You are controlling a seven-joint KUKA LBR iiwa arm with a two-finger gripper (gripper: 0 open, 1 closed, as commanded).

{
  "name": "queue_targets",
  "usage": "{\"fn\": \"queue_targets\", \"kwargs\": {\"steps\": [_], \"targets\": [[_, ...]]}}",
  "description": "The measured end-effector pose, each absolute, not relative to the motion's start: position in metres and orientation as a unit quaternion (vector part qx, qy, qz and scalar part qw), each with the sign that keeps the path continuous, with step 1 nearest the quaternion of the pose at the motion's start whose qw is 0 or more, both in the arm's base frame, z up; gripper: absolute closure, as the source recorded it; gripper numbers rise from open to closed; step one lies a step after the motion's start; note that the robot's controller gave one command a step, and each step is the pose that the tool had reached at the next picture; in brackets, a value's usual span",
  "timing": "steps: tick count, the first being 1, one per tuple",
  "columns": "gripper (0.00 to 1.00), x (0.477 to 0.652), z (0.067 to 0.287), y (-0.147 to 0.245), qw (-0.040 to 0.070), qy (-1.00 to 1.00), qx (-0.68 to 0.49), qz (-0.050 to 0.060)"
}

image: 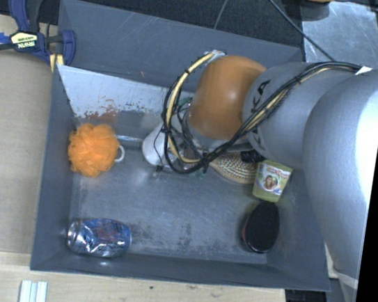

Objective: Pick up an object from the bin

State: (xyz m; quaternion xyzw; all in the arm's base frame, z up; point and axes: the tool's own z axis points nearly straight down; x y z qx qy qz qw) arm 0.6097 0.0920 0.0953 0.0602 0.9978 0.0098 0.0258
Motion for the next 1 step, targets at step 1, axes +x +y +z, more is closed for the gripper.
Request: {"fn": "queue_targets", "kwargs": {"steps": [1], "targets": [[1.00, 0.5977, 0.1464, 0.1004, 0.029, 0.998, 0.048, 0.010]]}}
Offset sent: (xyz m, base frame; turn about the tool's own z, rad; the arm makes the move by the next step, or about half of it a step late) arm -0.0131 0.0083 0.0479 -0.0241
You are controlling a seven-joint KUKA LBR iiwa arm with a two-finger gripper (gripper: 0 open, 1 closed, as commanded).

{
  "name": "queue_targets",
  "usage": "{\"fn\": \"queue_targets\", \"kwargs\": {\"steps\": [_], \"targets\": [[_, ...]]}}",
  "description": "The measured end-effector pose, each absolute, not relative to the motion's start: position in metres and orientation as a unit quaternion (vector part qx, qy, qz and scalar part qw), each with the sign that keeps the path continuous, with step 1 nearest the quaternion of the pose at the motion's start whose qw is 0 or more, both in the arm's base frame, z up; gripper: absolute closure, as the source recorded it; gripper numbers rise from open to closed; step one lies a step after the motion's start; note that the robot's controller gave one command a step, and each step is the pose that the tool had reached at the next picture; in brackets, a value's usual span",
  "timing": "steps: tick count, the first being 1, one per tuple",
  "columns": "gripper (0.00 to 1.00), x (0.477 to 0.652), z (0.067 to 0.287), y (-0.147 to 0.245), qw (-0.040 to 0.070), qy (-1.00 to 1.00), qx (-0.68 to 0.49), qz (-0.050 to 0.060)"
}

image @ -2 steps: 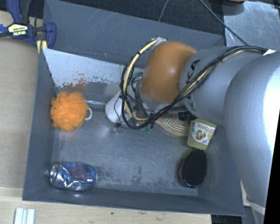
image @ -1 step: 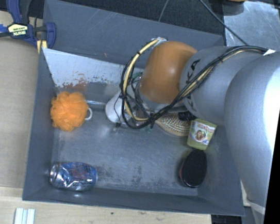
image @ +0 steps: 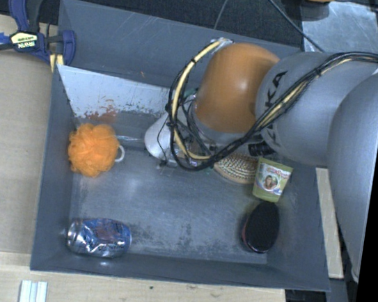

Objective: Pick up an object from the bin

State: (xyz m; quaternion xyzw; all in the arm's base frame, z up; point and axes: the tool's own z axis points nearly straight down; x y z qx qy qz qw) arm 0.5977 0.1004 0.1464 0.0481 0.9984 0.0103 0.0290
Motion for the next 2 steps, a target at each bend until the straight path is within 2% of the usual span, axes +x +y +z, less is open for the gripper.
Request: {"fn": "queue_targets", "kwargs": {"steps": [2], "targets": [[1.00, 0.5972, 0.1432, 0.0999, 0.027, 0.998, 0.048, 0.010]]}}
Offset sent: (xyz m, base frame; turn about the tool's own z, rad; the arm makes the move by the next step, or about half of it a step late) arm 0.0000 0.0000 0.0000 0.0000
